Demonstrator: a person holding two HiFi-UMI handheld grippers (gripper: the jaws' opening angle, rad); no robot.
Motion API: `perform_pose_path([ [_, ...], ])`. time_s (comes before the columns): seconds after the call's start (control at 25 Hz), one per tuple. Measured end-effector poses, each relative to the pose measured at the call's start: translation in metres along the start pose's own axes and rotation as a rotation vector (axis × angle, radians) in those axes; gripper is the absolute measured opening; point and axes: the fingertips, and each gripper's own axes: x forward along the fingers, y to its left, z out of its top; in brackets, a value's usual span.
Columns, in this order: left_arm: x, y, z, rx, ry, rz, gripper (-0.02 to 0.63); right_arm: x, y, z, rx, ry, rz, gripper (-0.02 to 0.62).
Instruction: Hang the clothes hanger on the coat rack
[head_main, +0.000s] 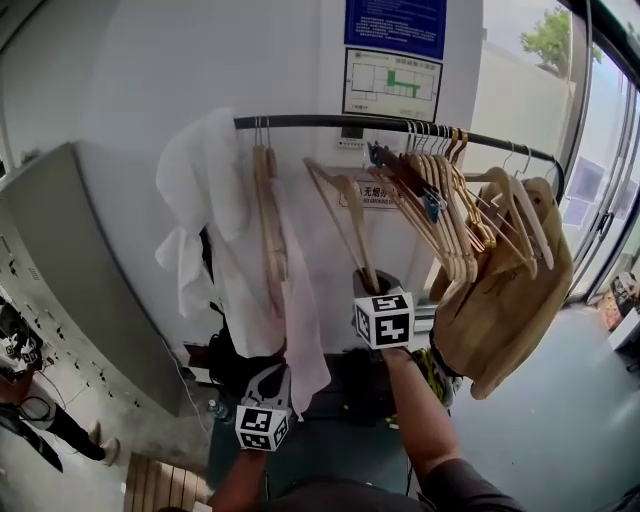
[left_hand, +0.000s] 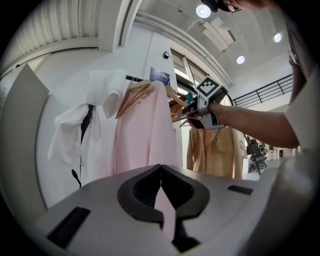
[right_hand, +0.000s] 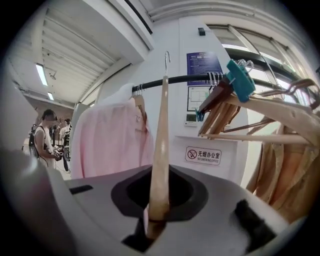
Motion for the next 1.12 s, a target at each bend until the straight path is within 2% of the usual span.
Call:
perform_pose_path([
  [0.24, -0.004, 0.004, -0.001, -0.012, 0.000, 0.019, 0.009, 0.027, -0.008, 0.048, 0.017, 0.038, 0.036, 0.046],
  [0.44, -0.011, 0.003, 0.001, -0.007, -0.014, 0.016, 0.009, 0.050, -0.010, 0.068, 0.006, 0.048, 0.058, 0.046],
  [0.88, -0.021, 0.007, 0.000, 0.000, -0.033, 0.051, 0.009, 0.079, -0.015, 0.055, 0.003, 0.142, 0.060, 0.046],
  [1.12, -0.020, 0.016, -0.004, -0.024, -0.018, 0.078, 0.009, 0.080, -0.009, 0.052, -0.004, 0.127, 0.063, 0.046],
])
